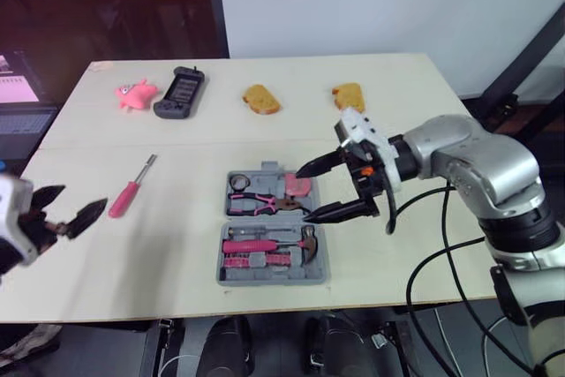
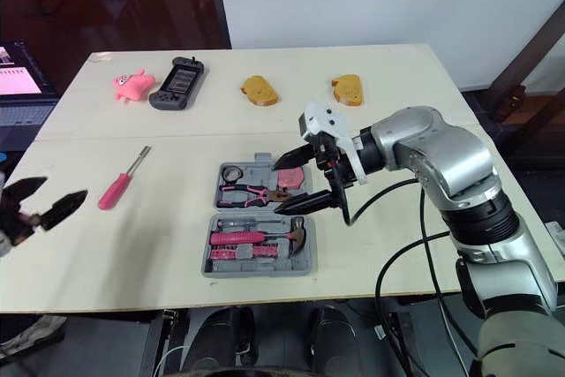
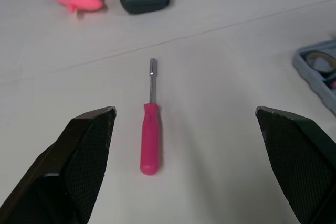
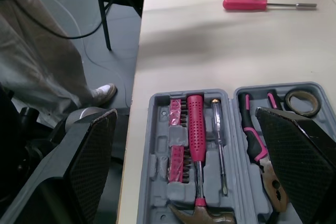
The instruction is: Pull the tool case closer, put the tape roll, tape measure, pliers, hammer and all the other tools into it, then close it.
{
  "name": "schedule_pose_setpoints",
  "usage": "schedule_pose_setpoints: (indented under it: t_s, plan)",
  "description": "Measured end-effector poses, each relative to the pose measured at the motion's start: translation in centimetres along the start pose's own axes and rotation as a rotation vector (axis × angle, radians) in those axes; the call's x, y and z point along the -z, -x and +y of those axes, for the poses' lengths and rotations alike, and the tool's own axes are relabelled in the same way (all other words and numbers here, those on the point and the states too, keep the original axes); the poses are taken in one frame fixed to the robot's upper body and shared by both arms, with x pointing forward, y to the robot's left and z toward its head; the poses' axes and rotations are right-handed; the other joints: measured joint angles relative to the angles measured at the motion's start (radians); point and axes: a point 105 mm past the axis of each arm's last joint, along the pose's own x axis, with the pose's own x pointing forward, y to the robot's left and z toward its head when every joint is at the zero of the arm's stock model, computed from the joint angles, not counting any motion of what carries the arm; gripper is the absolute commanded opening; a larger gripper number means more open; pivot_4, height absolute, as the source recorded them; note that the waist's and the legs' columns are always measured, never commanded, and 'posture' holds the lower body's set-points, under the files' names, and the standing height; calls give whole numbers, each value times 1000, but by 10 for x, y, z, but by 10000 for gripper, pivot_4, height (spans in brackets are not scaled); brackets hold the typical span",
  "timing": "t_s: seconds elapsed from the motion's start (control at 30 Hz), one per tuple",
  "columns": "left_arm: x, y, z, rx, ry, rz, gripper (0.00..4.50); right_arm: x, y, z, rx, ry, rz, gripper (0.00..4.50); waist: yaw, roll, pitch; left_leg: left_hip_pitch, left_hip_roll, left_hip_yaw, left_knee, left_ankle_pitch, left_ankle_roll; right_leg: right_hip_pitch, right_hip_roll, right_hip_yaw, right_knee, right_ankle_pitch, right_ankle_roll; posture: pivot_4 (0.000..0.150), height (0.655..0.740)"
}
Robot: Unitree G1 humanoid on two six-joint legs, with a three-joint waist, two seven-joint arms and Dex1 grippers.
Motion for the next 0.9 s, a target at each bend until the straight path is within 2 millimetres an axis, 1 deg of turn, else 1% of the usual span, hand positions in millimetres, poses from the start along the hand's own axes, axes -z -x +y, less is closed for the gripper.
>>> schedule_pose_setpoints:
  t_s: [0.13, 0.2, 0.27, 0.3, 0.33, 0.37, 0.47, 0.53, 0.6, 0.7, 0.73, 0.77, 0.8, 0.87, 0.9]
  plan:
    - [8, -29, 10, 29, 38, 79, 45000, -2, -6, 0, 28, 11, 1, 44578, -3, -2, 0, 0, 0, 1, 0, 0, -1, -2, 1, 0, 3, 0, 1, 1500, 7188]
    - [8, -53, 23, 3, 69, 96, 45000, -3, -7, -1, 56, 11, 5, 44578, 2, -4, 1, 0, 0, 2, 0, 2, -4, -3, 3, 0, 6, 0, 0, 1500, 7188]
    - [10, -69, 32, -20, 96, 108, 45000, -4, -9, 0, 74, 21, 9, 44578, 1, -5, 0, -1, 1, 2, 0, 3, -5, -3, 4, -1, 6, 0, 0, 1500, 7188]
    - [13, -74, 35, -24, 105, 117, 45000, -5, -10, 1, 80, 23, 9, 44578, 1, -6, 0, -2, 1, 2, 0, 3, -5, -3, 4, -1, 6, 0, 0, 1500, 7188]
    - [20, -86, 36, -24, 110, 141, 45000, -4, -9, 1, 97, 9, 6, 44578, 1, -6, 0, -2, 1, 2, 0, 3, -5, -3, 4, -1, 6, 1, 0, 1500, 7188]
    - [24, -88, 36, -25, 107, 153, 45000, -5, -9, 1, 102, 10, 5, 44578, 1, -6, 0, -2, 1, 2, 0, 3, -5, -3, 4, -1, 6, 1, 0, 1500, 7188]
    - [48, -107, 30, -22, 112, 227, 45000, -3, -4, 1, 151, -20, 7, 44578, 0, -8, 0, -4, 1, 2, 1, 3, -5, -5, 4, -1, 7, 1, 0, 1500, 7188]
    - [57, -113, 26, -22, 109, 257, 45000, -3, -1, 1, 174, -29, 10, 44578, -1, -9, 0, -6, 1, 2, 1, 3, -5, -6, 4, -1, 7, 1, 0, 1500, 7188]
    - [60, -117, 24, -27, 101, 265, 45000, -5, 1, 2, 186, -34, 4, 44578, -2, -10, 0, -7, 1, 2, 2, 3, -5, -7, 4, -1, 7, 1, 0, 1500, 7188]
    - [54, -127, 20, -33, 70, 261, 45000, -5, 3, 5, 203, -43, 13, 44578, 0, -10, 0, -10, 1, 1, 4, 3, -4, -9, 4, -1, 9, 1, 0, 1500, 7188]
    - [53, -130, 17, -29, 62, 264, 39620, -5, 4, 6, 211, -45, 17, 45000, 1, -10, 0, -10, 1, 1, 5, 3, -4, -9, 4, -1, 9, 1, 0, 1500, 7188]
    - [54, -133, 13, -27, 57, 274, 36353, -5, 6, 6, 223, -44, 25, 45000, 2, -10, 0, -12, 1, 0, 7, 3, -4, -10, 4, -2, 9, 1, 1, 1500, 7188]
    - [55, -134, 13, -34, 50, 275, 32048, -5, 7, 7, 229, -42, 28, 45000, 1, -10, 0, -13, 1, 0, 8, 3, -4, -11, 4, -2, 10, 1, 1, 1500, 7188]
    - [55, -134, 14, -41, 44, 280, 21544, -5, 9, 6, 240, -50, 29, 45000, 0, -10, 0, -13, 2, -1, 10, 3, -3, -11, 4, -2, 11, 1, 1, 1500, 7188]
    - [55, -134, 14, -40, 39, 283, 16982, -4, 9, 7, 242, -57, 30, 45000, 0, -10, 0, -13, 2, -1, 11, 3, -3, -11, 4, -2, 12, 1, 1, 1500, 7188]
